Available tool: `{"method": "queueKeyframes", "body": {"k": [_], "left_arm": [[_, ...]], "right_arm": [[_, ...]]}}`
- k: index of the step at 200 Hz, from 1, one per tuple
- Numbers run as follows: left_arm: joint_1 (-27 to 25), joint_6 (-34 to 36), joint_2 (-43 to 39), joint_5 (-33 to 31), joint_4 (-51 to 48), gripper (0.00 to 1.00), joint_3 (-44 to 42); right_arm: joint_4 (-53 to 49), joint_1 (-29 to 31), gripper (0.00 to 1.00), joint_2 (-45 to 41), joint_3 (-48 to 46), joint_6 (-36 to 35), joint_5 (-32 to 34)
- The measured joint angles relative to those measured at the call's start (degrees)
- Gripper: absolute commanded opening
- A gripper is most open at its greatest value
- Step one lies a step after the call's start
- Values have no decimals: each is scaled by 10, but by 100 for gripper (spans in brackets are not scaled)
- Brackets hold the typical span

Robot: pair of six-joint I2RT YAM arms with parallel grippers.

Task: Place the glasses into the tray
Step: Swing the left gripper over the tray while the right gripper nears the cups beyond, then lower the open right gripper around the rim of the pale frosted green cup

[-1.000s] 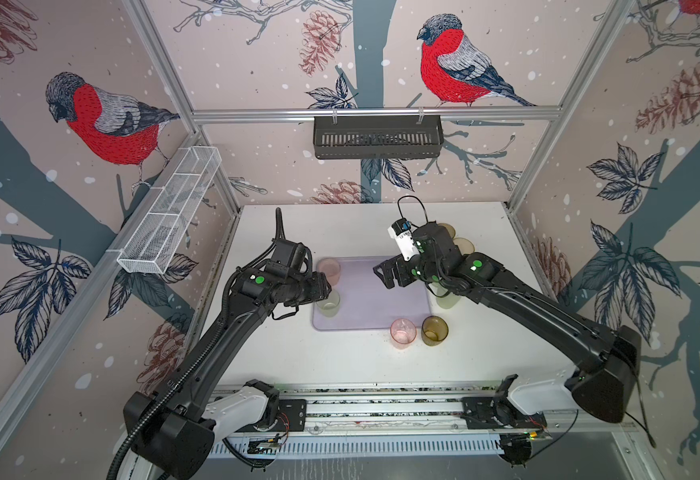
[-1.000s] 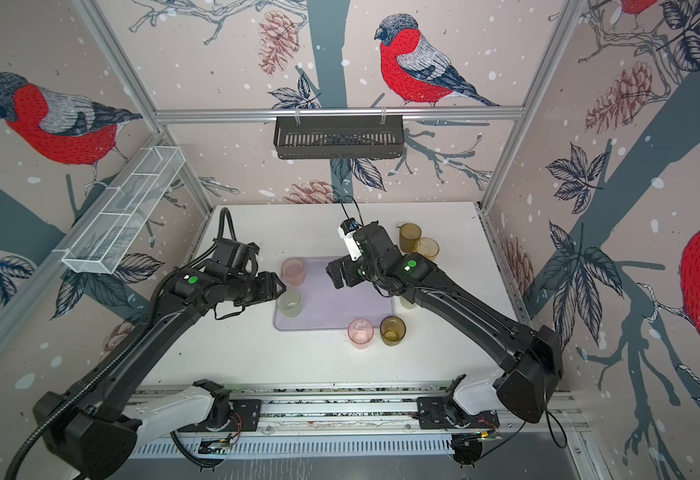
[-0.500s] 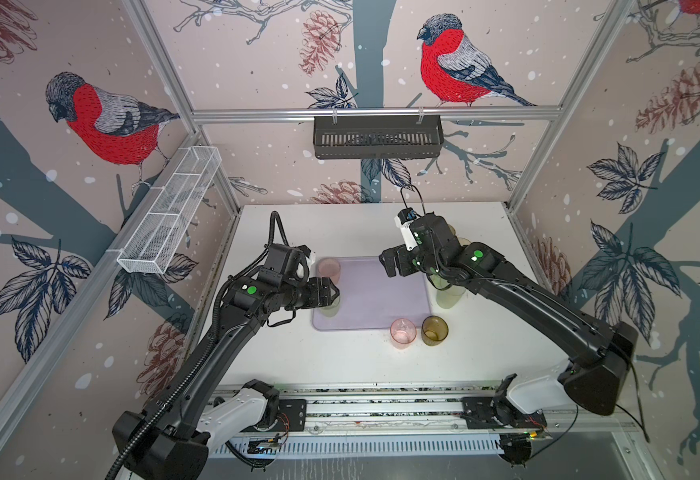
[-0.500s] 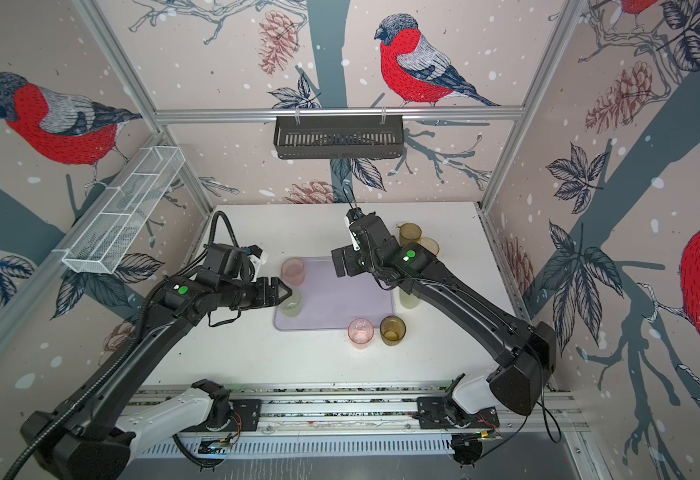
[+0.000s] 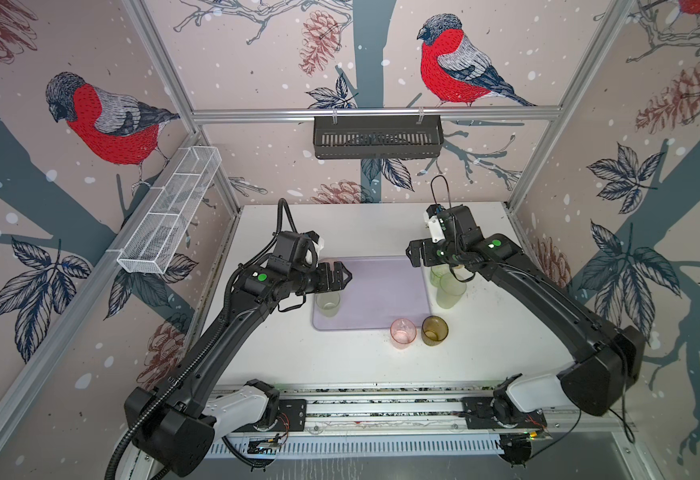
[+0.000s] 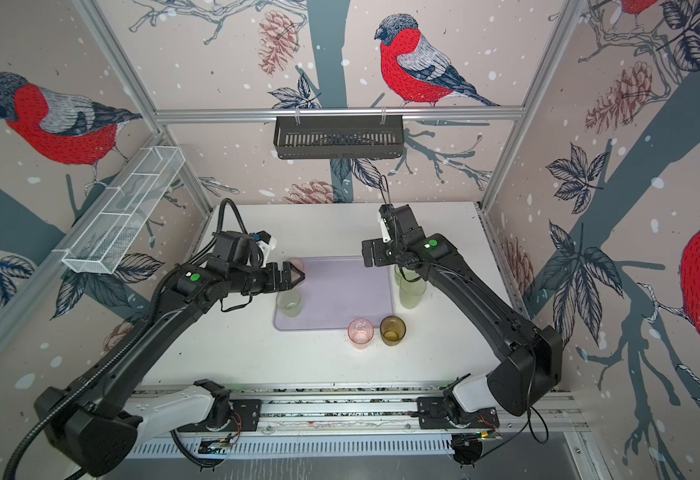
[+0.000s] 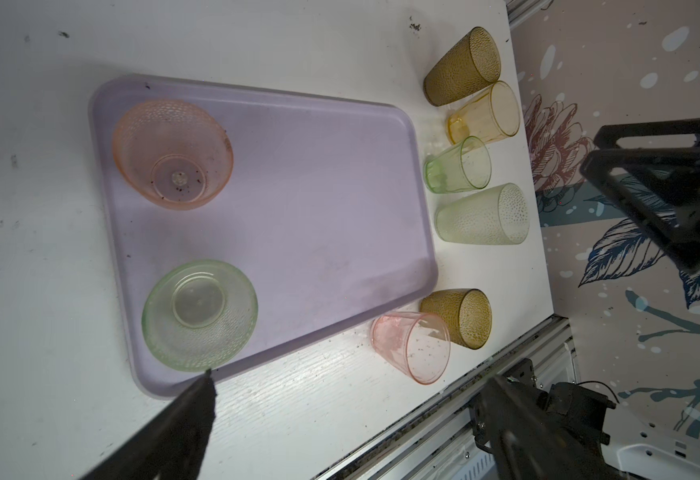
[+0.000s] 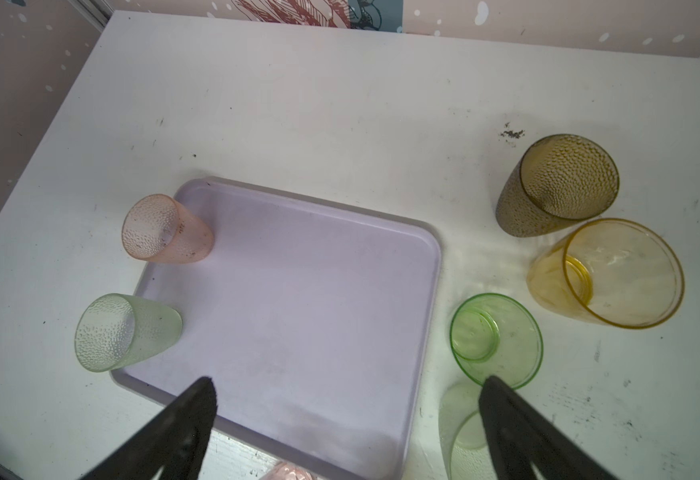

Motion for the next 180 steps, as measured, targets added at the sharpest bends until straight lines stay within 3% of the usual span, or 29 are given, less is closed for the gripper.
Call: {"method": "queueKeyframes", "body": {"k": [112,180], "left_arm": [[-135,9,167,-2,66,99,115],[-157,47,202,-1,68,99,145]], "right_arm": [[-75,-139,100,-45,-57,-5,-4],[-97,-202,97,-58,-93,-29,0]]}}
